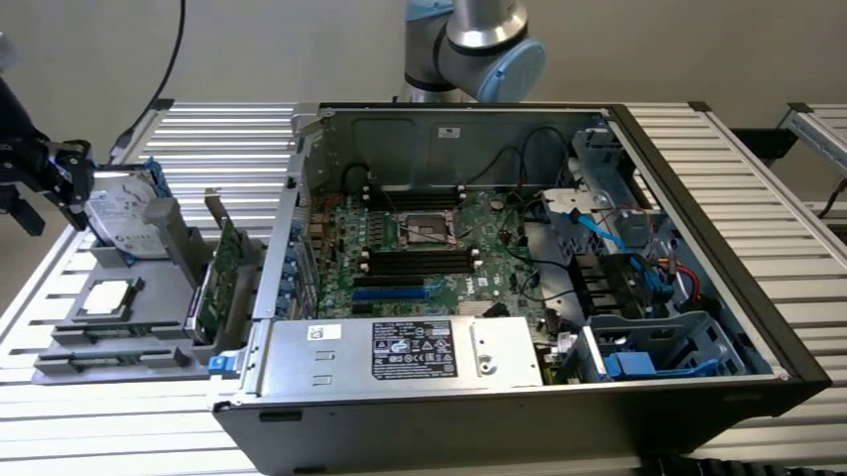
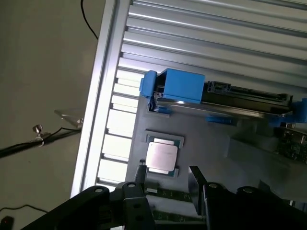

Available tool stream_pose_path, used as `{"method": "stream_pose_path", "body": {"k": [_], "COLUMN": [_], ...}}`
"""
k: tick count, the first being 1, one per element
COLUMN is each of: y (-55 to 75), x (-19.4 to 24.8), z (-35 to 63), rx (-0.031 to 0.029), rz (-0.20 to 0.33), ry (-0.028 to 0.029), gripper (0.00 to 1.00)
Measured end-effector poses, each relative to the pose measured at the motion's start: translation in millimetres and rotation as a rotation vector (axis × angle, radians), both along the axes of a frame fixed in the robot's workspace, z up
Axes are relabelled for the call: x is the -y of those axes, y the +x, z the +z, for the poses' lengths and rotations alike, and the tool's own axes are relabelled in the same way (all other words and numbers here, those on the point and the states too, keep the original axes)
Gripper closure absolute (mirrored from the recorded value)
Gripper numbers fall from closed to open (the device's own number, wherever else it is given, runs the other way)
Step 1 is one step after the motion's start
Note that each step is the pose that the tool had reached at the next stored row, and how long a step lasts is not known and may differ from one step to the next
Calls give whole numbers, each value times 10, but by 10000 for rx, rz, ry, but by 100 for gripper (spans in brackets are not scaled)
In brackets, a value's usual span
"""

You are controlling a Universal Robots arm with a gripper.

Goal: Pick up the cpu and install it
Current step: 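Pick up the cpu and move it towards the insertion slot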

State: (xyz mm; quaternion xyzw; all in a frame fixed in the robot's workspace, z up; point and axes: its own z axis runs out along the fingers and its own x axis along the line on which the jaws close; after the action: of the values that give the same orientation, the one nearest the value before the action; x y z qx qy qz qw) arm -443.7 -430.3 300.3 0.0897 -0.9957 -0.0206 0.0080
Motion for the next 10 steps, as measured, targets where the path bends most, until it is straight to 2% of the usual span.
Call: {"method": "stream_pose_path", "body": {"k": [3, 7, 10], "y": [-1, -6, -10], "x": [0, 0, 0], "z": [-40, -113, -163], "rx": [33, 35, 37], "rz": [-330, -852, -990], "ry": [0, -12, -58], "gripper": [52, 52, 50]}}
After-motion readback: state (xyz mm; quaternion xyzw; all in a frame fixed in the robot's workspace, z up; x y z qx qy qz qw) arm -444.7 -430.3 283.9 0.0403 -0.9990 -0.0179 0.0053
